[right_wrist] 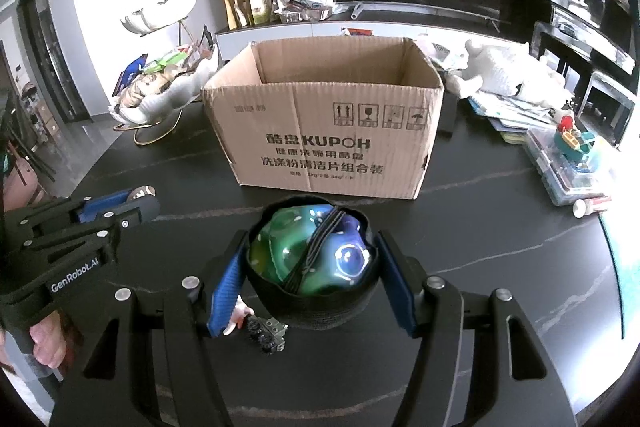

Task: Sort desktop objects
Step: 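Lift the football with the left tool while the right tool carries the ball toward the box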

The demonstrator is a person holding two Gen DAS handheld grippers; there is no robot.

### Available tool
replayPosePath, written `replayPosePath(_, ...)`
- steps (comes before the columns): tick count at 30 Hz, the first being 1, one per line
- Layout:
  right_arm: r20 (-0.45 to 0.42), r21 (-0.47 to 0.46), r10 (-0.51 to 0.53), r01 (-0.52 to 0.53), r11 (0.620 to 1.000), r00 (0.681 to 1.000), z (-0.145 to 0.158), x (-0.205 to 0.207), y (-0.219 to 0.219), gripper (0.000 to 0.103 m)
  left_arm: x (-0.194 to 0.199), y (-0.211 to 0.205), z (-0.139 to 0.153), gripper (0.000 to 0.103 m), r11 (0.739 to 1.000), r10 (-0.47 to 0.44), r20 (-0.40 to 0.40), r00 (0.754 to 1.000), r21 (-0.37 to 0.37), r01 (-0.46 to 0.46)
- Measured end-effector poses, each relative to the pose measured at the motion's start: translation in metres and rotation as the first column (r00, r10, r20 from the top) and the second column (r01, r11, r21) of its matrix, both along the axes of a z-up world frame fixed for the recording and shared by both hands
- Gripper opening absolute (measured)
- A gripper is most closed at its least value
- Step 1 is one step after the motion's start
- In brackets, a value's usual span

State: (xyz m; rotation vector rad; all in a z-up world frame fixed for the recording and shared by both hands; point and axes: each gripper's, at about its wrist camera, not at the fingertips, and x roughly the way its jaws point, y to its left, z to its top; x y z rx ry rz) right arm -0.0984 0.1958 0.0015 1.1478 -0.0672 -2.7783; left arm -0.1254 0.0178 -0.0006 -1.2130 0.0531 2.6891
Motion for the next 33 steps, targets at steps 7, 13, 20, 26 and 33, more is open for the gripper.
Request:
replayPosePath(7, -0.019, 0.007, -0.009, 0.009, 1.000, 1.000, 0.008, 0.005, 0.001, 0.060, -0.001, 0.000, 0.004, 0.021, 1.000, 0.002, -0.001, 1.000, 0.000, -0.002)
replayPosePath(13, -0.034, 0.015, -0.008, 0.009, 1.000, 0.999, 0.015, 0.003, 0.002, 0.060, -0.004, 0.003, 0.014, 0.021, 1.000, -0.006, -0.022, 1.000, -0.005, 0.006)
replayPosePath(20, -0.057, 0.022, -0.005, 0.006, 1.000, 0.998, 0.029, -0.004, 0.003, 0.060, -0.013, 0.003, 0.024, 0.021, 1.000, -0.002, -0.035, 0.999, -0.005, 0.002)
replayPosePath(26, -0.072, 0.028, -0.005, 0.007, 1.000, 0.997, 0.039, -0.012, 0.005, 0.060, -0.023, 0.003, 0.032, 0.021, 1.000, 0.000, -0.042, 0.999, -0.008, 0.000)
replayPosePath(33, -0.090, 0.031, -0.007, 0.010, 0.999, 0.996, 0.047, -0.020, 0.007, 0.060, -0.033, 0.008, 0.042, 0.021, 1.000, -0.012, -0.059, 0.998, -0.014, 0.011)
